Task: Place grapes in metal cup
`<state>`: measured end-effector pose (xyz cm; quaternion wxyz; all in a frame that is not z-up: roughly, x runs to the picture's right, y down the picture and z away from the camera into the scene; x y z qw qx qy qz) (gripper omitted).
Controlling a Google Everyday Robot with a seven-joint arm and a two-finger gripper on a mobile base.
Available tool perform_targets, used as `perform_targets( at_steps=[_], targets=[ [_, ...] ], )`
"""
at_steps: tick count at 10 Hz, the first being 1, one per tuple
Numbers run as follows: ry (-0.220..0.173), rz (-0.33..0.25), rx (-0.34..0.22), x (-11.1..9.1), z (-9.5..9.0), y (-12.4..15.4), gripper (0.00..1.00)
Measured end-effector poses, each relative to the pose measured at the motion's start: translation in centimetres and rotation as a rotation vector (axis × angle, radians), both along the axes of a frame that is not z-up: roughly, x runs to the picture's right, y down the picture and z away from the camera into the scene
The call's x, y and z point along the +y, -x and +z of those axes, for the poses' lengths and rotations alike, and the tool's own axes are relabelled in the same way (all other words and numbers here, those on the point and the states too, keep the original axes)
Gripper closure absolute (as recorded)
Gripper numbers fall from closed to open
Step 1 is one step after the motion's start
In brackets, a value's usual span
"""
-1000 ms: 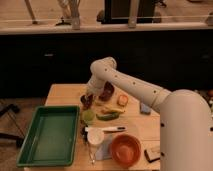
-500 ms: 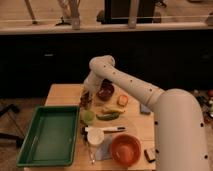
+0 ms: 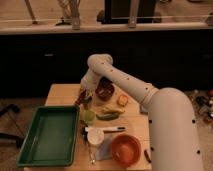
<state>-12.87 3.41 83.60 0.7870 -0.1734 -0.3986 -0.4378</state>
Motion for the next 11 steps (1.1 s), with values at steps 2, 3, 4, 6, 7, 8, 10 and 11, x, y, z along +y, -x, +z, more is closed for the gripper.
perform_targets(
  at_steps=[2,3,4,6,7,8,10,11],
  targets=[
    [0.025,0.076,-0.027,-0.1,-0.5,-0.3,1.0],
    [0.044,0.133,-0.05,0.1,-0.6,-0.6,1.0],
    [0.058,0.174,-0.064,0.2,-0.6,-1.1,1.0],
    [0.09,0.238,-0.095,0.5,-0.7,-1.3,1.0],
    [0.101,0.251,-0.101,0.5,-0.7,-1.3,1.0],
    [0.121,0.272,-0.107,0.5,-0.8,-1.2,1.0],
    [0.165,0.313,-0.115,0.4,-0.7,-0.8,1.0],
    [0.181,0.325,-0.119,0.4,-0.8,-0.7,1.0]
  ],
)
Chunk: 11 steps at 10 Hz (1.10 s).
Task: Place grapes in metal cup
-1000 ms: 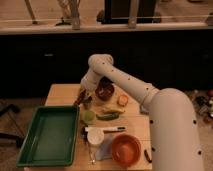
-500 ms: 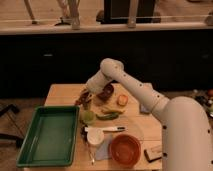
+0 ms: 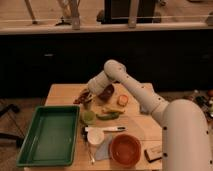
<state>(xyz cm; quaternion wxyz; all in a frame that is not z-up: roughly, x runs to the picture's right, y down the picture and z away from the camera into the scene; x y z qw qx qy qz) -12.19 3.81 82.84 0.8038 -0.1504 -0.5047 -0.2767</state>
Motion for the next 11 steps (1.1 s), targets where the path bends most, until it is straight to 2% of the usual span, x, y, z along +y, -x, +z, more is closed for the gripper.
perform_targets(
  at_steps=[3,6,11],
  targets=[
    [0.069,0.063,-0.024,0.2,0.0,0.4,1.0],
    [0.143,0.145,-0.017,0.3,-0.1,0.2,1.0],
    [0.175,0.168,-0.032,-0.8,-0.2,1.3,1.0]
  ],
)
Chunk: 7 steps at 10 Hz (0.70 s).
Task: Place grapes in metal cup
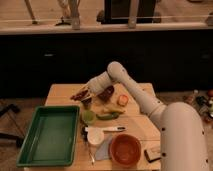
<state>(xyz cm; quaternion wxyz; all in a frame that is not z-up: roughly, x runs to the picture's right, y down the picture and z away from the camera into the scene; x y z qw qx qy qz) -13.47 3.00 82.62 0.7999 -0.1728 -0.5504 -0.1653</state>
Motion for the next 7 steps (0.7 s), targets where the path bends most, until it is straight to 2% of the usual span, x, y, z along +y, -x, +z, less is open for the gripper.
perform_targets(
  at_steps=[7],
  targets=[
    [0.021,0.049,-0.004,-0.32,0.81,-0.35,1.0]
  ],
)
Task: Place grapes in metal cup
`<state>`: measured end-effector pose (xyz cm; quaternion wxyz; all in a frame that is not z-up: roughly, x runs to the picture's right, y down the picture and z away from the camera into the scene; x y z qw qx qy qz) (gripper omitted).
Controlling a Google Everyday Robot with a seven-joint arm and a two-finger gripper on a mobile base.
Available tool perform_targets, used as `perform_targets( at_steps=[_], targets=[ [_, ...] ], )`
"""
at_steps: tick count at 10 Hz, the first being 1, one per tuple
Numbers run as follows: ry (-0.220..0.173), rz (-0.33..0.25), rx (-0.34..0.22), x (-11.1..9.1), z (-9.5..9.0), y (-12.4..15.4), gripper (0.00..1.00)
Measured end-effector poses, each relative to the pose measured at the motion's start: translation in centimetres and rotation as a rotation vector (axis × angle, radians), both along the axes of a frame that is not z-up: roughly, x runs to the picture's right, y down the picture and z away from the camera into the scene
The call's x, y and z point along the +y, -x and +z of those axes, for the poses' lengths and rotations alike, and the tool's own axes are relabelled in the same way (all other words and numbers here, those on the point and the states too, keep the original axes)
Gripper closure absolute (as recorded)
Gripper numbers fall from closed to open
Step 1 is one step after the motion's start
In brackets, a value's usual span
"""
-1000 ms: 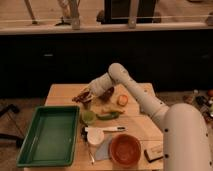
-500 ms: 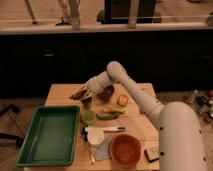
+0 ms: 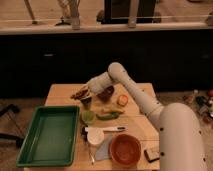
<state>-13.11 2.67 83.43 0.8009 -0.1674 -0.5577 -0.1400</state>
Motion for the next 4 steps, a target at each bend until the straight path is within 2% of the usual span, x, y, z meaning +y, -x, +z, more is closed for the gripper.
perform_targets(
  at_steps=[4],
  targets=[
    [0.003,0.019,0.012,0.0,0.53,-0.67,1.0]
  ],
)
